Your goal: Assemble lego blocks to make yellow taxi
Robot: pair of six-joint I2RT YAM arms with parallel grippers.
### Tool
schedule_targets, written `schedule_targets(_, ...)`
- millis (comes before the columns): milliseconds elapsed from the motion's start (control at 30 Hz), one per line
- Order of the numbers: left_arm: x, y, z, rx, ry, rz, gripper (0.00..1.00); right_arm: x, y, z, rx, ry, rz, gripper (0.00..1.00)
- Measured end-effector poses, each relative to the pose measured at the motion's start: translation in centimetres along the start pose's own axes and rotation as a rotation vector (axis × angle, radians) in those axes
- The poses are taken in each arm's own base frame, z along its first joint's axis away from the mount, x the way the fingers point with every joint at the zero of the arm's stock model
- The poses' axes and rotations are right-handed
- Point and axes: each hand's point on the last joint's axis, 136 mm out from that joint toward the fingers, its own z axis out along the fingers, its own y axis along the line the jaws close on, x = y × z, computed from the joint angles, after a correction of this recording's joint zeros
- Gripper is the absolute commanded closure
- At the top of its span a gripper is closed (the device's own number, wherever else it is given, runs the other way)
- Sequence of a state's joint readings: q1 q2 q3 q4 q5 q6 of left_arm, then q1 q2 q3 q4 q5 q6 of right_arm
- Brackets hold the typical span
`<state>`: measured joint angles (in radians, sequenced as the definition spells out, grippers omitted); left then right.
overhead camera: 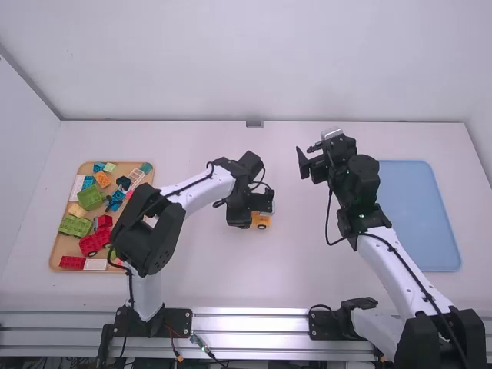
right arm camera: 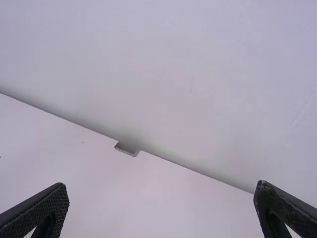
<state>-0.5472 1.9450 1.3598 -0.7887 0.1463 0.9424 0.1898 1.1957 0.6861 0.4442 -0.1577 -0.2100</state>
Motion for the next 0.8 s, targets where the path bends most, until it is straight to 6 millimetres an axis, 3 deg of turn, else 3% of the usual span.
schedule_targets(133,-0.1,0.1,0.4,-0.010,-0.010,-0.038,0.98,0.2,0.3,0.0,-0.015,0.008,-0.004,0.01)
schedule_targets(367,0.3,-0.3,1.6,-0.008,-0.020,-0.069,0.96,1.8,2.6,-0.3,-0.147,0.062,-0.055,0.01)
schedule_targets(533,1.1,-0.9,2.6,0.001,-0.001,-0.080,0.94,2.9,5.2,-1.9,-0.239,0.134,-0.087,0.01)
schedule_targets(667,1.3,-1.1,2.6,0.002,0.009,-0.085,0.90,1.7,7.9,-3.7,-0.254,0.133,-0.164,0.01)
schedule_targets(733,1.3,-1.1,2.7,0.000,0.011,-0.092,0.85,1.1,8.5,-4.0,-0.246,0.120,-0.178,0.01)
schedule_targets(800,1.1,-0.8,2.7,-0.011,0.003,-0.108,0.73,0.7,8.8,-4.1,-0.224,0.115,-0.192,0.01)
